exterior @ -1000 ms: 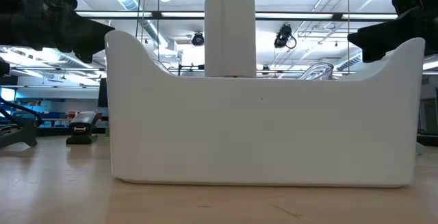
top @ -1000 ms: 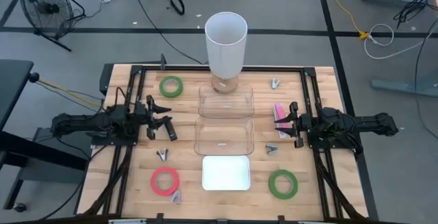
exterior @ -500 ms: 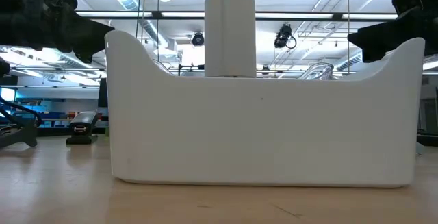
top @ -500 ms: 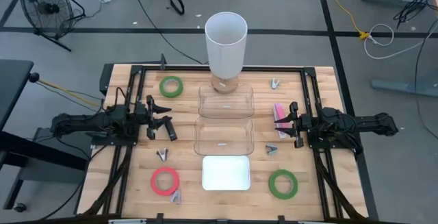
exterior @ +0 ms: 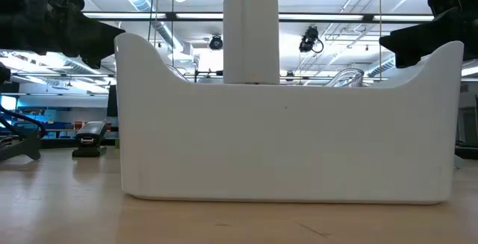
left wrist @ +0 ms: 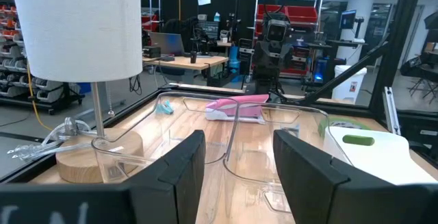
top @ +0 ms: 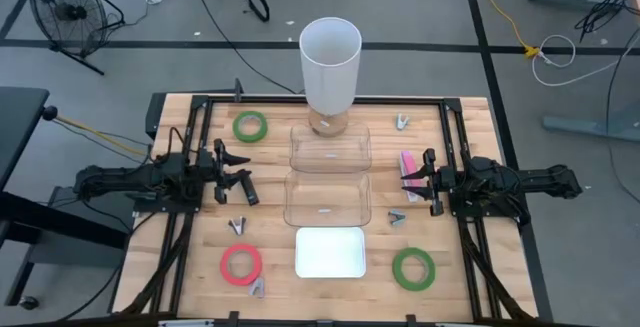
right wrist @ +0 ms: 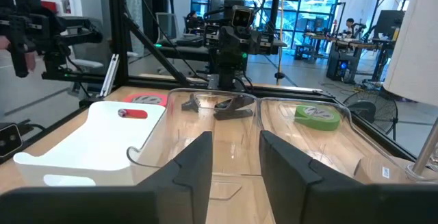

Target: Pick and place Stapler, Stapler remover, tape

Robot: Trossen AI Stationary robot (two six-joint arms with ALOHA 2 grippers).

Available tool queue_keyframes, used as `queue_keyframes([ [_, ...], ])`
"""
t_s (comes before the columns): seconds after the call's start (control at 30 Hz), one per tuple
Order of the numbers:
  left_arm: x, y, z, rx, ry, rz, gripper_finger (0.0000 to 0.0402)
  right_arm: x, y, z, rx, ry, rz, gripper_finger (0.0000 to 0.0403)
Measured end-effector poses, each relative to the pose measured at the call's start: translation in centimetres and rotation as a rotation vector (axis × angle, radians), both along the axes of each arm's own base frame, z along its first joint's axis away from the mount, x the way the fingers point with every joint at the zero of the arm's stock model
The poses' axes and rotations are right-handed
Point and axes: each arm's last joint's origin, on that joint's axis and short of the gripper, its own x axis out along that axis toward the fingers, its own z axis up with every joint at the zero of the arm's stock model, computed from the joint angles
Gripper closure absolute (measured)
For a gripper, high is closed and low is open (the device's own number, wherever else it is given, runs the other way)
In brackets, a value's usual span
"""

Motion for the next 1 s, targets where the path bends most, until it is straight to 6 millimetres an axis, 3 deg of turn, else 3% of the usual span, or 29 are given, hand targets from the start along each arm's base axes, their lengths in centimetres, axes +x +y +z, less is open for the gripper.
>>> queue_keyframes([
  [1.0,0.0,0.06,-0.01,-0.002,0.0,0.022,0.0225,0.0,0.0,0.04,0.0,-0.004,0.0,0.0281],
])
